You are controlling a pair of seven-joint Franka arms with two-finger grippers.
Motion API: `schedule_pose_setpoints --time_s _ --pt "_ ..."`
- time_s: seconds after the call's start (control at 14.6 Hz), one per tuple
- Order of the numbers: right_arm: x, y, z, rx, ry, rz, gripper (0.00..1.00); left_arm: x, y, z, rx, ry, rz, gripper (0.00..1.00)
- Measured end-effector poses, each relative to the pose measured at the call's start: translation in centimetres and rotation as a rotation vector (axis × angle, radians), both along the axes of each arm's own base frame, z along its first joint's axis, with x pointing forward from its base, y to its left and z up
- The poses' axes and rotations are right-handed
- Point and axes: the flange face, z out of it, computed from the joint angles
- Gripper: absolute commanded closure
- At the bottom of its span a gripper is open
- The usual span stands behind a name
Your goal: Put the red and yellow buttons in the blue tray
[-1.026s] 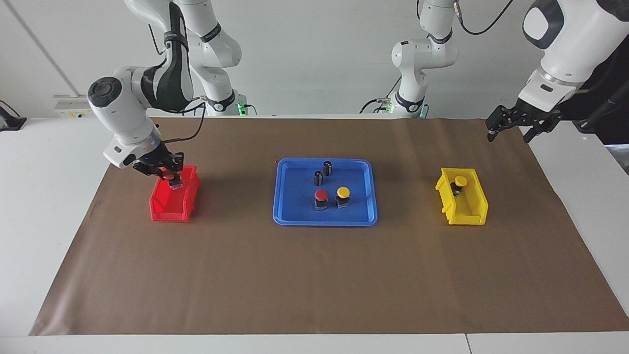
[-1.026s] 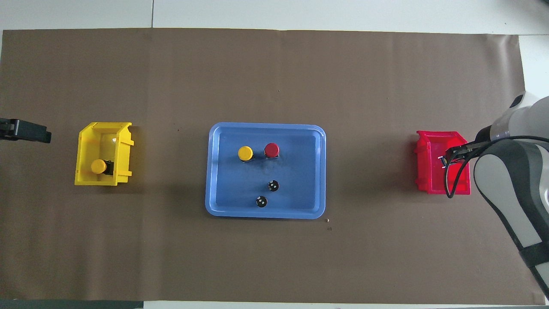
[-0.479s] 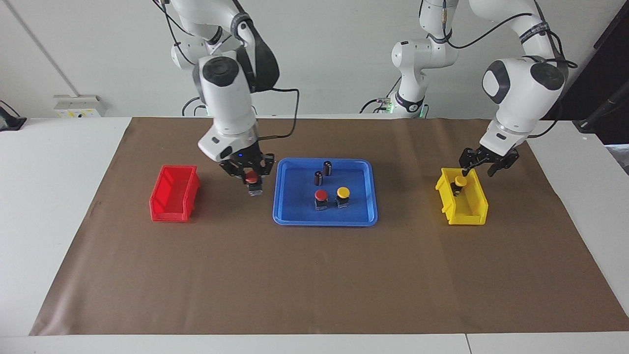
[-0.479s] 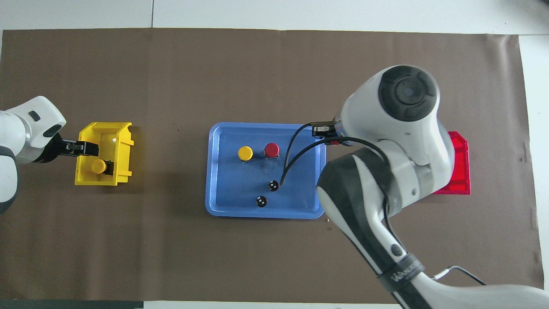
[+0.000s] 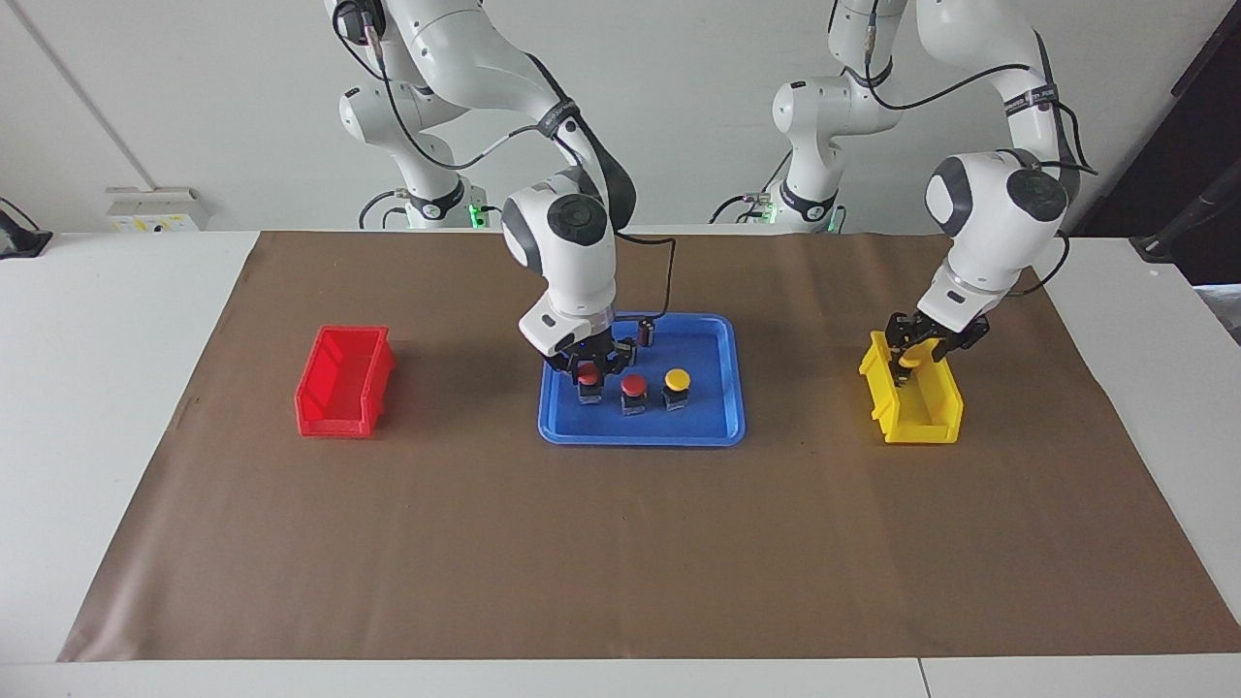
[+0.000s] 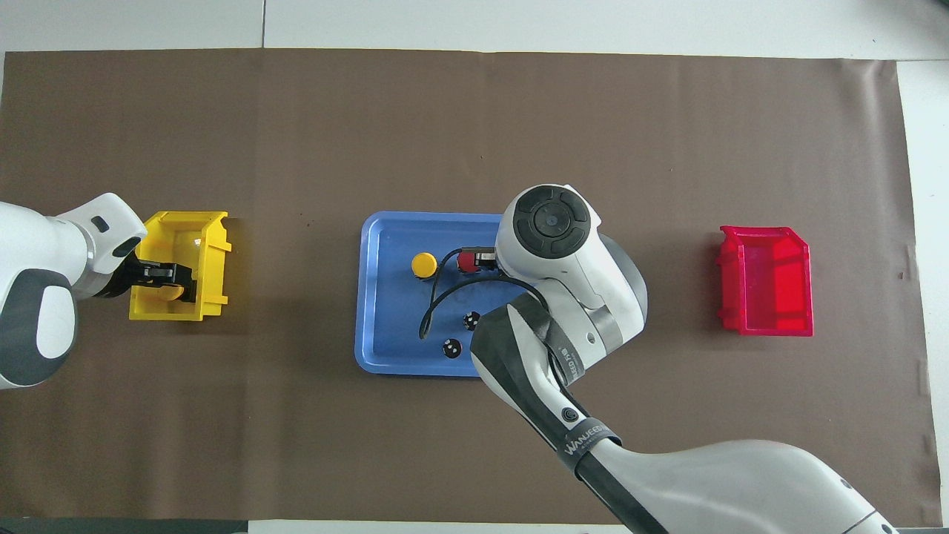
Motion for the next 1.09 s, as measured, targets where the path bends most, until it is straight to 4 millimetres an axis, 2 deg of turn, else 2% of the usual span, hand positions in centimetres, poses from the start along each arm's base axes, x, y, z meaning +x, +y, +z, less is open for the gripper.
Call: schedule_pose_setpoints --time_s 0.07,0.14,0.27,0.41,0.48,0.55,0.62,0.68,0.75,0.89,0.96,1.09 --pt "0.1 -0.2 0.0 0.003 -0.006 -0.004 0.9 -0.1 0.0 -0.2 0.0 0.004 0.0 0.31" --pt "0.3 -0.4 -0.2 0.01 -0.018 -0.007 0.8 -0.3 0.0 -0.4 0.0 0.009 0.001 0.31" --pt "0.2 -0.9 -0.9 0.012 -0.023 -0.012 0.0 -0.5 0.1 -0.9 0.0 0.017 0.002 0.32" --pt "0.2 -1.0 -0.8 0.008 -0.02 -0.013 0.0 -0.6 0.1 -1.1 0.0 0.009 0.002 0.37" --pt "0.4 -1.2 0.1 0.0 -0.016 -0.015 0.0 -0.7 0.1 -1.3 0.0 0.009 0.002 0.4" --pt "0.9 -1.9 2.0 -0.012 -0.009 -0.025 0.0 -0.7 0.1 -1.3 0.0 0.009 0.002 0.42" --pt "1.8 -3.4 5.1 -0.023 -0.003 -0.039 0.0 -0.7 0.1 -1.3 0.0 0.009 0.003 0.42" --pt "2.7 -6.0 9.1 -0.03 0.006 -0.037 0.0 -0.7 0.1 -1.3 0.0 0.009 0.003 0.42" --pt "3.2 -9.2 13.1 -0.035 0.015 -0.027 0.0 -0.7 0.1 -1.4 0.0 0.01 0.003 0.49" --pt "3.2 -17.1 20.1 -0.037 0.028 -0.011 0.0 -0.8 0.3 -1.5 0.0 0.012 0.007 0.86" --pt "2.7 -20.9 22.4 -0.036 0.036 -0.003 0.0 -0.8 0.4 -1.6 0.0 0.012 0.01 0.94" --pt "1.0 -26.3 25.8 -0.035 0.067 0.015 0.0 -0.7 0.8 -1.5 0.0 0.002 0.021 0.99"
